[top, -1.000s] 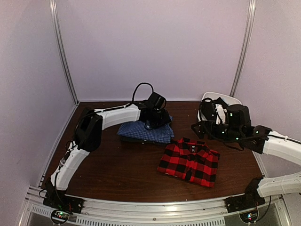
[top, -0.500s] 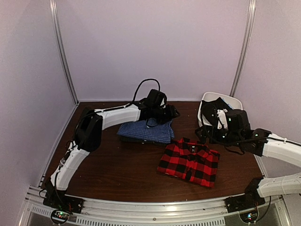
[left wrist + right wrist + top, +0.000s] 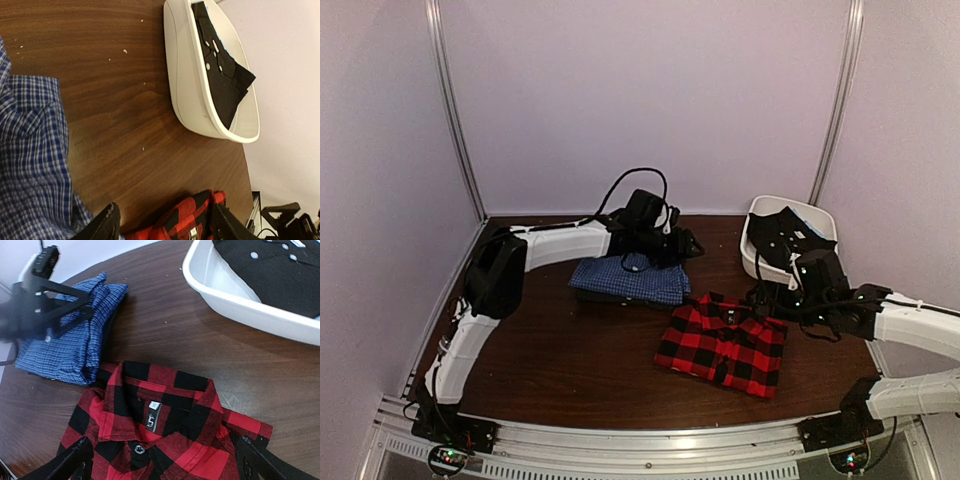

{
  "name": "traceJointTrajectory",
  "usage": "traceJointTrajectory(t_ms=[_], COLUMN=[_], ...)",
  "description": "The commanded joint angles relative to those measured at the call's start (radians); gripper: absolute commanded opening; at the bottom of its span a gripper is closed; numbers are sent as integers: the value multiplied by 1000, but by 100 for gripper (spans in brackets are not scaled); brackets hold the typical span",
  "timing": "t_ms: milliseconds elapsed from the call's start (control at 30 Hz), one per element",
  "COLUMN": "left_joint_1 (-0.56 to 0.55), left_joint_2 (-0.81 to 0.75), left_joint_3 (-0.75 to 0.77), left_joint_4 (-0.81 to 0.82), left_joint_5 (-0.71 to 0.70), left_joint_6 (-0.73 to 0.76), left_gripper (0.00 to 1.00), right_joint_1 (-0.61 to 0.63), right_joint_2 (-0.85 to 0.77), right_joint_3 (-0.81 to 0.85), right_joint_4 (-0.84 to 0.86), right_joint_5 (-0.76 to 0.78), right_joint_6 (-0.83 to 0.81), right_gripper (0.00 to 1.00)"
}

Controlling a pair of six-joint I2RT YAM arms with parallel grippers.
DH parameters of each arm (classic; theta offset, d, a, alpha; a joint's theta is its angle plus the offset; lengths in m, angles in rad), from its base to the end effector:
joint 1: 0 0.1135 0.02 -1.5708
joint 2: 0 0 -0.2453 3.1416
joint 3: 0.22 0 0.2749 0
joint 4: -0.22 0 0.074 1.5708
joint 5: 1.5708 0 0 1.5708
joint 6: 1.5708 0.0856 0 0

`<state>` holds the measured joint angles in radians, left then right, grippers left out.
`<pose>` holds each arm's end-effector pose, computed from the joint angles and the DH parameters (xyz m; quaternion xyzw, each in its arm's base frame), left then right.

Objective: Fold and stack the long sleeve shirts
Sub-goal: Pick up the square-folded shirt from the center of the board.

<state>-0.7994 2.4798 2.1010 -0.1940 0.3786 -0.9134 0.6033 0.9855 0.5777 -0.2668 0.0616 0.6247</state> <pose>0.4053 -0.4622 0.1376 0.0408 0.8661 -0.4633 0.1831 0.2328 0.1540 0.1671 0.0230 0.9006 0.2268 0.3699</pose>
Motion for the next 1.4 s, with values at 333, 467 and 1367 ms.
traceJointTrajectory(t_ms=[333, 467, 1367], left_joint_1=[-51, -86, -154], left_joint_2=[-463, -510, -313], left_joint_3=[-522, -610, -590], left_joint_4=[-67, -125, -116], left_joint_5=[28, 7, -54], left_joint_6=[246, 291, 296], left_gripper=[60, 59, 59], right_joint_1=[-72, -78, -97], right_joint_2=[-85, -99, -17], right_joint_3=[-220, -261, -341], right_joint_4=[-21, -21, 134], right_joint_5=[-36, -60, -232], right_joint_6=[230, 280, 384], right_gripper=[99, 99, 78])
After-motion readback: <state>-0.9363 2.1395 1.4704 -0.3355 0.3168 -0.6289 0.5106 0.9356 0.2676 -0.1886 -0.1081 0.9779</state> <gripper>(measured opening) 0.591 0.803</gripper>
